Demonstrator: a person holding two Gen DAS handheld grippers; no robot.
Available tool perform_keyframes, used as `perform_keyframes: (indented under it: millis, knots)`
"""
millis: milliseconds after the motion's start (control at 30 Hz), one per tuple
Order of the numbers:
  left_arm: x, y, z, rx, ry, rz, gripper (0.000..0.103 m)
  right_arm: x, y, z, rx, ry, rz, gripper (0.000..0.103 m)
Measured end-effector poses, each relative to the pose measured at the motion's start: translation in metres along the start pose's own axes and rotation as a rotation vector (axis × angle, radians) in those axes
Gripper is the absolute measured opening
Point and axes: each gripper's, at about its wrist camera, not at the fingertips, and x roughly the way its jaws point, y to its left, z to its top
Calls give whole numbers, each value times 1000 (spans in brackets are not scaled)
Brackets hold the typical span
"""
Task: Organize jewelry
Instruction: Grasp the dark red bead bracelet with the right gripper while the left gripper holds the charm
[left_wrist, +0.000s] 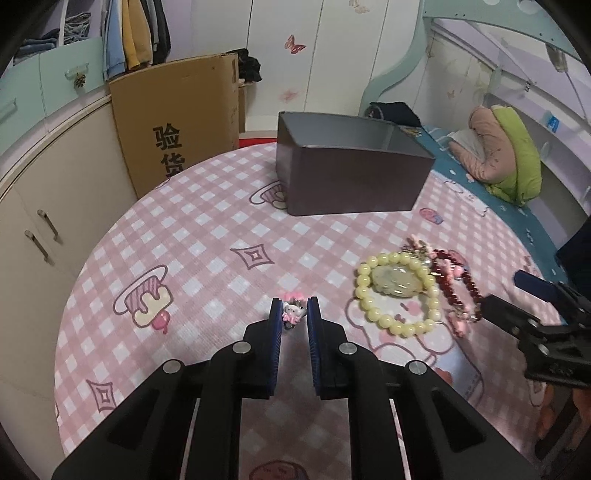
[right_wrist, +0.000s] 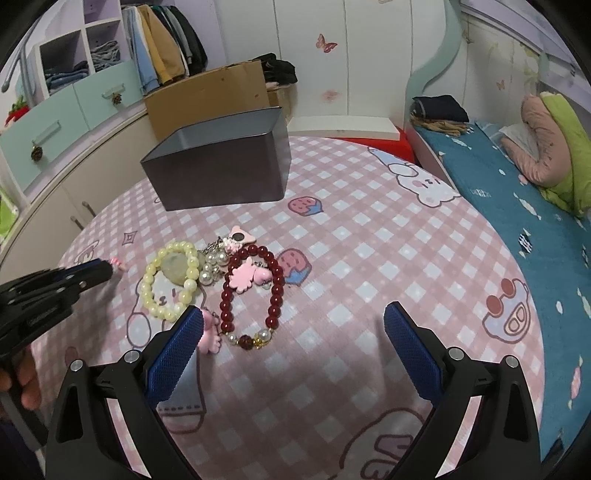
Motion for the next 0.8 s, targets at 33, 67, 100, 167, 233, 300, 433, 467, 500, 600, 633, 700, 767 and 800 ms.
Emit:
perform_keyframes:
  millis: [33, 67, 100, 167, 233, 300, 433, 467, 500, 600, 633, 700, 767, 800]
  knots:
    - [-2, -1, 0, 2, -4, -2, 12, 0, 0, 1, 2, -2, -4, 91]
    - [-4, -1, -1, 4, -7, -4, 12, 2, -1, 4, 5, 3, -5, 76]
    - [-5, -1, -1, 4, -7, -8, 12, 4, -1, 5, 8, 11, 0, 63]
    - [-6, 0, -2, 3, -6, -11, 12, 12, -2, 8, 9, 39, -2, 58]
    - [-5, 0, -2, 0, -2, -19, 12, 17, 0, 7, 0, 59, -6, 52]
    - [-5, -1, -3, 2, 0, -22, 12, 18, 3, 7, -17, 64, -26, 47]
    - [-6, 0, -3, -4, -2, -40, 12, 19, 6, 8, -51, 84, -45, 28]
    - [-7, 1, -3, -5, -1, -44, 12, 19, 9, 8, -82, 88, -59, 27]
    - [-7, 1, -2, -7, -1, -47, 12, 19, 11, 8, -90, 89, -57, 22]
    - [-10, 1, -2, -3, -7, -50, 12, 19, 15, 7, -108, 92, -33, 9]
    - [-12, 1, -2, -3, -9, -52, 12, 18, 16, 6, -106, 90, -26, 9]
    - [-14, 1, -1, -4, -14, -60, 12, 17, 15, 5, -98, 89, -6, 9]
    - [-17, 0, 0, -3, -21, -66, 12, 14, 13, 4, -83, 87, 8, 8]
    - [-20, 0, 2, -1, -27, -71, 12, 10, 13, 4, -79, 78, 10, 8]
